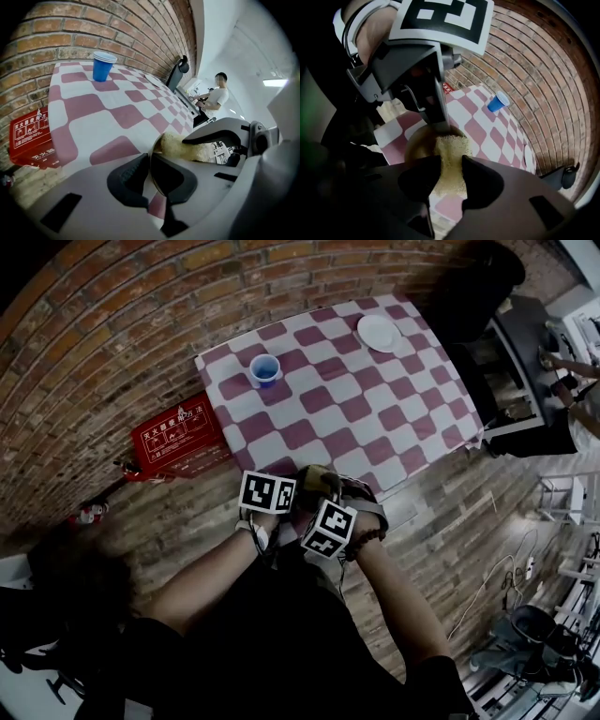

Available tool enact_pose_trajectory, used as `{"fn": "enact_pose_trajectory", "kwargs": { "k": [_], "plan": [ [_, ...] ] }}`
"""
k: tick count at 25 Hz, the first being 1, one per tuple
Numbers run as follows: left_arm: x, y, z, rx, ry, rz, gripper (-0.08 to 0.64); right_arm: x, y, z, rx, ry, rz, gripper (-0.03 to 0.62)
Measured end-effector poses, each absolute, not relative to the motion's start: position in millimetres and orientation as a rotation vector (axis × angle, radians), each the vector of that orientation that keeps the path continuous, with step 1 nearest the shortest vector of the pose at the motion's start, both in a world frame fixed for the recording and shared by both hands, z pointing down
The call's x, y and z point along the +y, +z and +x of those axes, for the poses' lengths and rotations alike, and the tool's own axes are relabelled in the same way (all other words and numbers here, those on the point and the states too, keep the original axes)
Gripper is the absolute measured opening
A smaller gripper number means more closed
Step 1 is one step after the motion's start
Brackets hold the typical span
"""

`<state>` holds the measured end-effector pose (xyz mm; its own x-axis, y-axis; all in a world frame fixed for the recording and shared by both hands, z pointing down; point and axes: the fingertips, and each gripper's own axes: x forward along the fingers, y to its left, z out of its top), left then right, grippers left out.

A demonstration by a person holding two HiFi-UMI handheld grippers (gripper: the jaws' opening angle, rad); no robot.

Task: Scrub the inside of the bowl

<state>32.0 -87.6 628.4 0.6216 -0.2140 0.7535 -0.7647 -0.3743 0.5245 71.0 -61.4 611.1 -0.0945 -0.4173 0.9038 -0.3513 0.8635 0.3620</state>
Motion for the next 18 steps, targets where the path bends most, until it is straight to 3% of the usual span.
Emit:
{"fn": "enact_pose_trajectory", "kwargs": {
  "k": [10, 18],
  "plan": [
    [-93.9, 632.1, 16.3, -0.792, 0.616, 1.806, 0.034, -38.6, 609.7, 79.5, -1.706, -0.019, 0.460, 0.154],
    [-93.7, 621.1, 14.9, -0.749, 0.527, 1.831, 0.058, -49.2, 623.4, 45.0, -1.634, -0.203, 0.333, 0.155]
  ]
}}
